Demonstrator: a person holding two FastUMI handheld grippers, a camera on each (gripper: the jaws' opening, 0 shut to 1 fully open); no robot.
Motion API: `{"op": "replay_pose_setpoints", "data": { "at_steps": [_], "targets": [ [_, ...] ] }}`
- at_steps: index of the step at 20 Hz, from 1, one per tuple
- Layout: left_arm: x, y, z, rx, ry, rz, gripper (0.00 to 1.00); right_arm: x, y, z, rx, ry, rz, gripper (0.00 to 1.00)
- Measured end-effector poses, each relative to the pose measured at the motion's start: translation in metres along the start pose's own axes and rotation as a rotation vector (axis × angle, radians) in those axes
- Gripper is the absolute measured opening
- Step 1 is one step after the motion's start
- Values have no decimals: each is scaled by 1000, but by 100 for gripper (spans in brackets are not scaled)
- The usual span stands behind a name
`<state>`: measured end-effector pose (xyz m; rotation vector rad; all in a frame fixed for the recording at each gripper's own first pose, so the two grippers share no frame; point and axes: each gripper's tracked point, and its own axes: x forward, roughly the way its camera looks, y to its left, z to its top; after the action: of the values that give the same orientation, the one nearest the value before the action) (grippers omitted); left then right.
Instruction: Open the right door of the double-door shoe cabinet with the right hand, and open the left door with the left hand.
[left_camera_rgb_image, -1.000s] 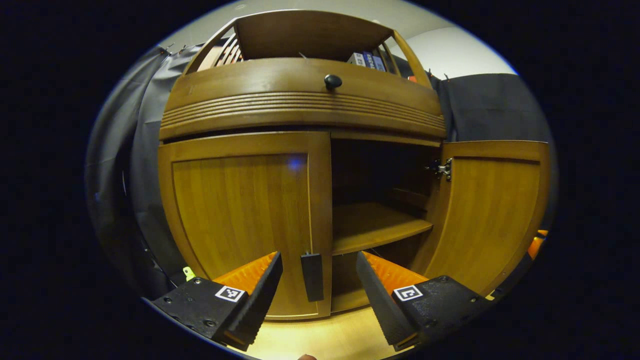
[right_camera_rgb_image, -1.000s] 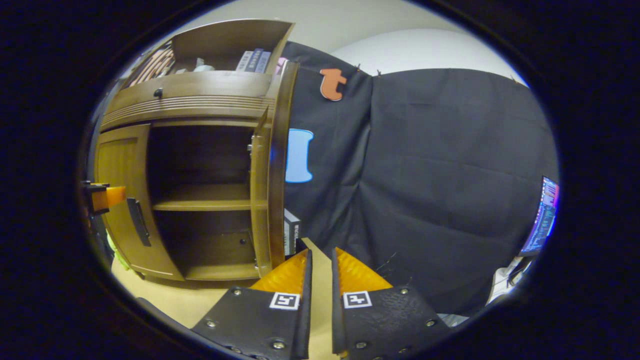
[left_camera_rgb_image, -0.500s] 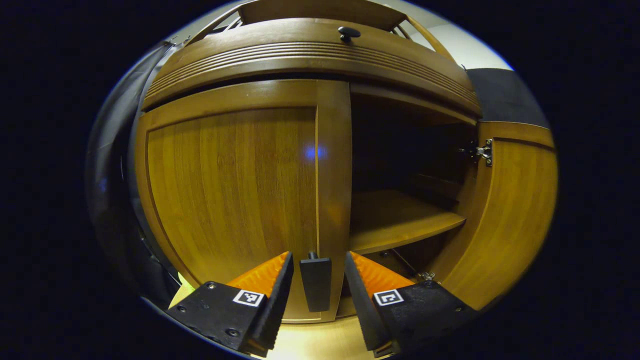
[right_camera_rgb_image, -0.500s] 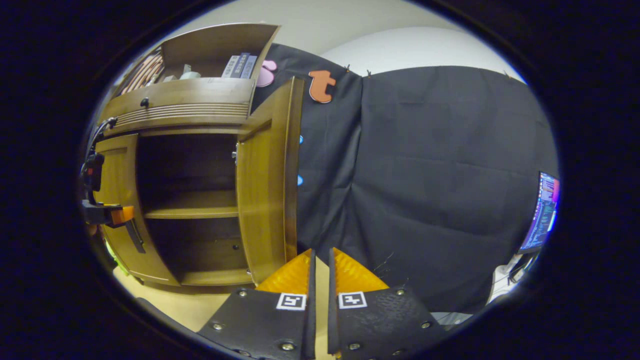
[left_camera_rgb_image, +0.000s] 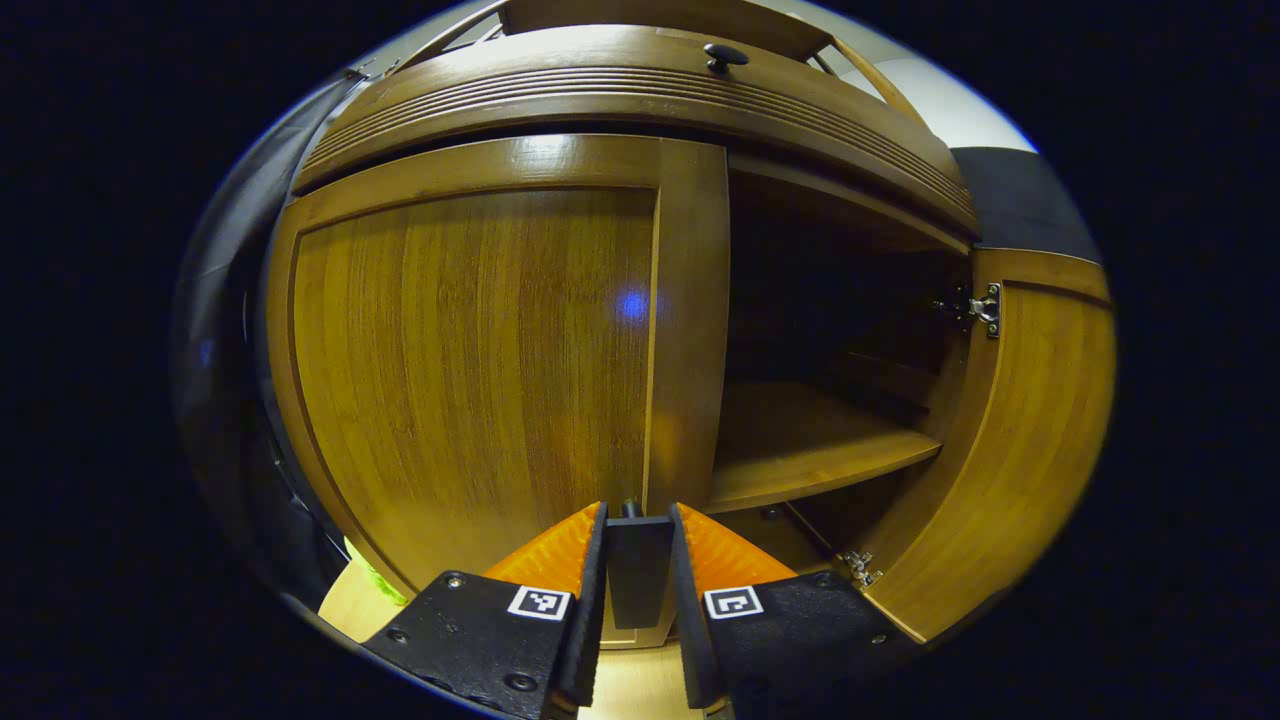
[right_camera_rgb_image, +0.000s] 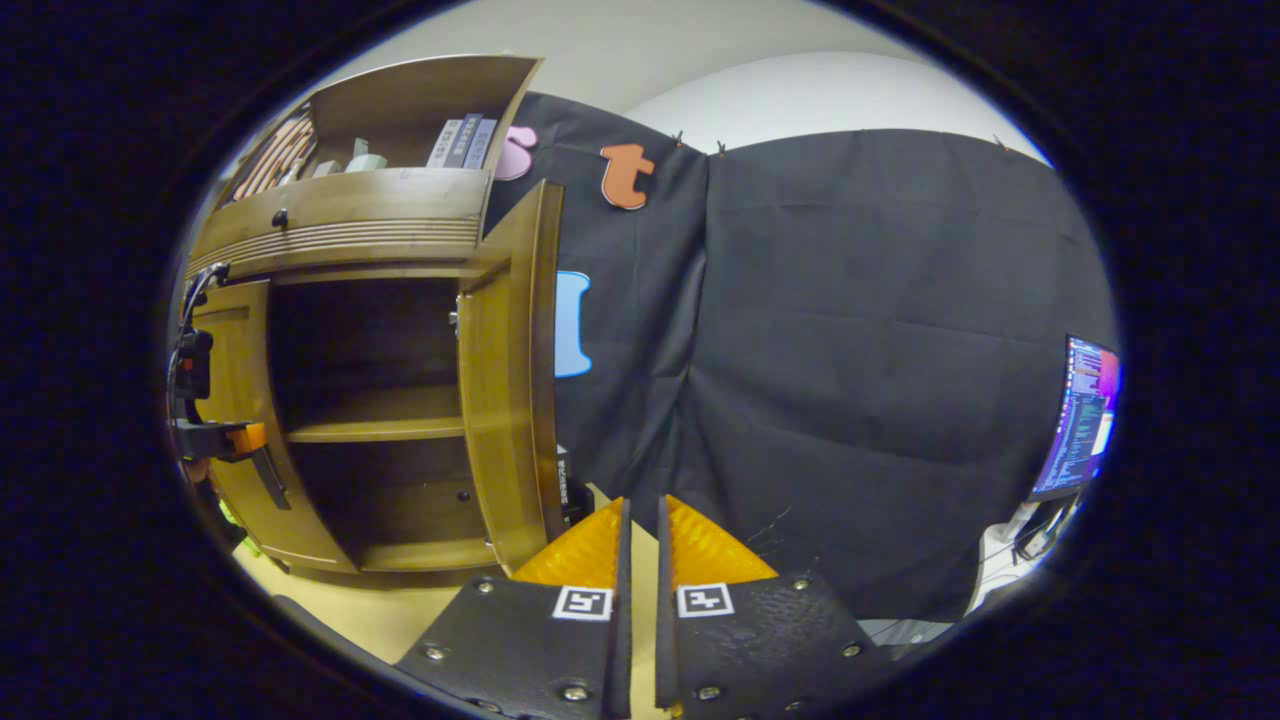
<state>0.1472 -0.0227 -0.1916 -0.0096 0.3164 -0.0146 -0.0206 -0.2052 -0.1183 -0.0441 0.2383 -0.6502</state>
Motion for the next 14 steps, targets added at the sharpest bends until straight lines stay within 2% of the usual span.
{"op": "replay_pose_setpoints", "data": {
  "at_steps": [1,7,14],
  "targets": [
    [-1,0,0,-1,-4,-5,34,-2,0,4,-1,-8,0,9],
    [-14,0,0,7,-22,-18,30,-19,-2,19,-8,-42,22,10],
    [-44,2,-4,-5,-19,-24,31,-27,16,27,-8,-53,95,10]
  ]
}}
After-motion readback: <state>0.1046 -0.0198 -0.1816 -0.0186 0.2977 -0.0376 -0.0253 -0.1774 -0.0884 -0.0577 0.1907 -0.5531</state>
